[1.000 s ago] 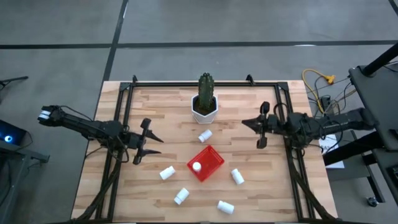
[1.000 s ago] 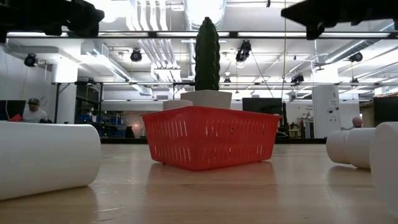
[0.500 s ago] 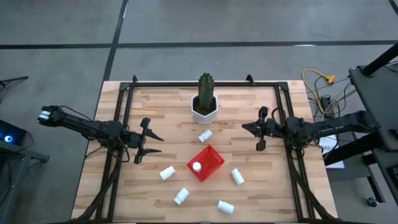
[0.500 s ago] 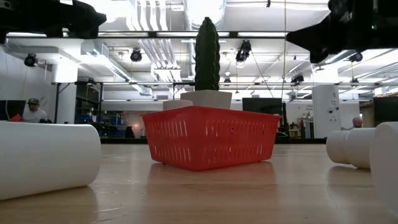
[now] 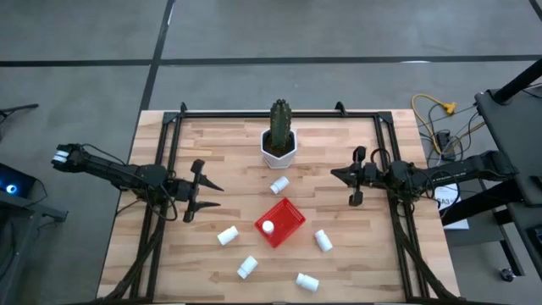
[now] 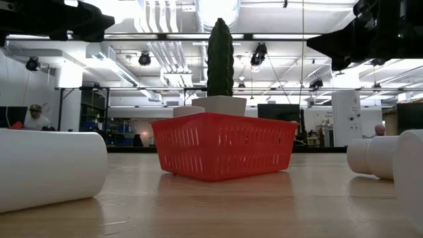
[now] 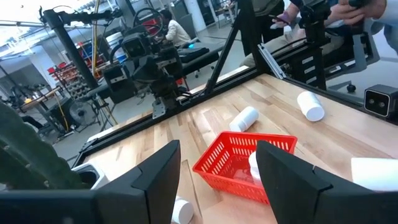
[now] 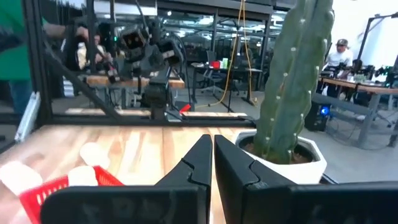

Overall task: Pick and place pill bottles into a basket
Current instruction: Put the white pill bottle into the red bin

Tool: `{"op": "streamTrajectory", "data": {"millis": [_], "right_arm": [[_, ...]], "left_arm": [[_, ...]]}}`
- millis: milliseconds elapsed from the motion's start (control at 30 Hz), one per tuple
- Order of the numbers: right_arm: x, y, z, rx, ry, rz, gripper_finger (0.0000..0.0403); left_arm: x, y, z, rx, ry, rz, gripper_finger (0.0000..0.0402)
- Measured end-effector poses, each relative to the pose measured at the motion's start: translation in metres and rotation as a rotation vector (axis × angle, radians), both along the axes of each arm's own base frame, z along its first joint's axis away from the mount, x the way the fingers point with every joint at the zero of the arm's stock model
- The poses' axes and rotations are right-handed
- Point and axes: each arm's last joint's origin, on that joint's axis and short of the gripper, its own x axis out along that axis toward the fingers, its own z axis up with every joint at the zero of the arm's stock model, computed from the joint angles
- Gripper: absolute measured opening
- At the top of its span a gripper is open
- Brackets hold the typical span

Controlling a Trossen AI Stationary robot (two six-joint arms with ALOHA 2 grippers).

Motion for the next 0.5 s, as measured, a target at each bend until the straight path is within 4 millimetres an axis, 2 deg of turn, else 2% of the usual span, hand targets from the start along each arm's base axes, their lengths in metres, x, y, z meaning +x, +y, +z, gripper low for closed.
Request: {"op": "streamTrajectory", "data": {"millis": [200,500], "right_arm": [[0.0019,0.0002,0.0106,0.101,-0.048,0.012,0.0008],[0.0023,0.0006,0.0091,0.153,-0.043,0.019,0.0008]], "left_arm": [[0.0000,0.0000,-0.0008,-0.002,0.003,0.000,0.0193],[0.0000,0.0000,-0.0009,-0.003,0.003,0.000,0.0193]]}}
